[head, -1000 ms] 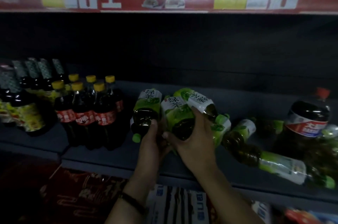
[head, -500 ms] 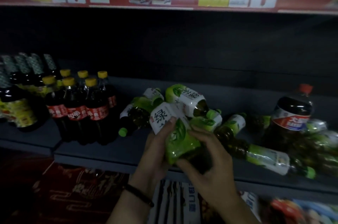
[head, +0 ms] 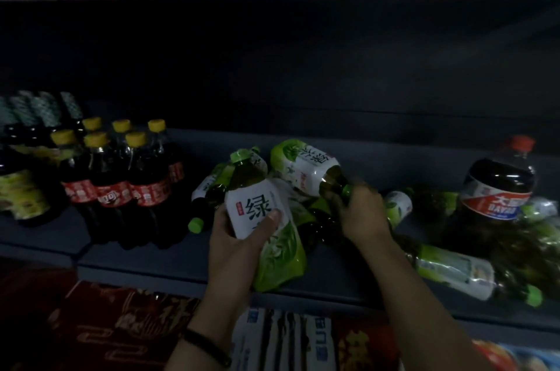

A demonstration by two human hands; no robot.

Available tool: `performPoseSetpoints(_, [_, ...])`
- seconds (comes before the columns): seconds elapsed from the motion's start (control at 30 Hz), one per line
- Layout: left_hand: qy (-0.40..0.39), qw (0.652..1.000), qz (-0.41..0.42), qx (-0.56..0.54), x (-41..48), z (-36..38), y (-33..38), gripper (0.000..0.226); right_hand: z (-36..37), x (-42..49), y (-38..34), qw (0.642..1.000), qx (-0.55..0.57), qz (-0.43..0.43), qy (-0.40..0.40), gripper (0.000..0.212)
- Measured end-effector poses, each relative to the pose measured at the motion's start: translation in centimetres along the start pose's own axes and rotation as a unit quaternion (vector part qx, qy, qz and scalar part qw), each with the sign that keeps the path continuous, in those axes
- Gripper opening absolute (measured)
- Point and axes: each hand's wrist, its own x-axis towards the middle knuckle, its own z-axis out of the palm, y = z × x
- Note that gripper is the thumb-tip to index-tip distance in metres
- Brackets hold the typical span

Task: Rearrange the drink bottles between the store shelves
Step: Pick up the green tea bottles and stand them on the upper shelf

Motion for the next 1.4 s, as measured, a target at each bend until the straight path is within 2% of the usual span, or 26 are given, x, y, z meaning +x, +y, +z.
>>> performPoseSetpoints(0.2, [-0.020,1.000,0.009,0.012,0.4,0.0,0.2,0.069,0.3,-2.0,-0.1,0.999,0.021,-0.034,0.005,0.037])
performPoseSetpoints(0.3, [-0.020,1.000,0.006,0.009,-0.1,-0.1,0.0,0.073,-0.1,-2.7,-0.6,0.999,0.023,-0.039,0.002,0.038])
performPoseSetpoints(0.4, [-0.023,1.000,0.004,0.015,-0.9,0.4,0.1,0.075,-2.1,-3.6,-1.9,0.999,0.006,-0.028,0.035,0.037])
performPoseSetpoints(0.47, [-0.036,0.999,0.015,0.022,-1.7,1.0,0.5,0.070,-4.5,-5.3,-3.2,0.997,0.049,-0.040,0.049,0.031])
performPoseSetpoints(0.5, [-0.047,0.998,0.022,0.022,-2.4,1.4,0.9,0.068,-6.0,-6.5,-4.0,0.992,0.106,-0.062,0.023,0.026])
performPoseSetpoints(0.6, [-0.096,0.995,0.024,0.017,-5.2,3.0,2.3,0.062,-11.8,-11.3,-6.2,0.947,0.276,-0.092,-0.140,0.025])
performPoseSetpoints(0.67, [-0.123,0.992,0.023,0.021,-8.0,4.6,3.4,0.067,-15.9,-14.6,-6.4,0.939,0.279,-0.108,-0.172,0.035])
performPoseSetpoints(0.77, [-0.154,0.986,0.053,0.034,-12.9,8.2,6.0,0.067,-22.4,-18.5,-6.0,0.954,0.228,-0.144,-0.130,0.057])
performPoseSetpoints(0.87, [-0.226,0.967,0.105,0.053,-17.5,13.2,9.5,0.048,-29.6,-21.4,-5.5,0.946,0.277,-0.151,-0.075,0.067])
performPoseSetpoints(0.97, [-0.313,0.939,0.125,0.062,-20.8,18.4,14.0,0.051,-37.0,-23.1,-5.3,0.939,0.296,-0.172,-0.024,0.069])
performPoseSetpoints(1.07, [-0.362,0.923,0.124,0.042,-22.2,24.5,18.1,0.060,-43.2,-22.9,-5.4,0.938,0.286,-0.194,0.036,0.060])
performPoseSetpoints(1.23, [-0.376,0.919,0.117,0.004,-21.1,36.5,22.7,0.068,-51.1,-17.5,-4.1,0.951,0.152,-0.172,0.207,0.036])
performPoseSetpoints(1.33, [-0.379,0.919,0.112,-0.001,-19.4,42.8,23.5,0.064,-54.1,-13.7,-3.1,0.944,0.035,-0.128,0.302,0.038])
performPoseSetpoints(1.4, [-0.379,0.920,0.098,-0.005,-18.1,46.3,23.6,0.062,-55.5,-11.4,-2.4,0.937,-0.012,-0.115,0.330,0.042])
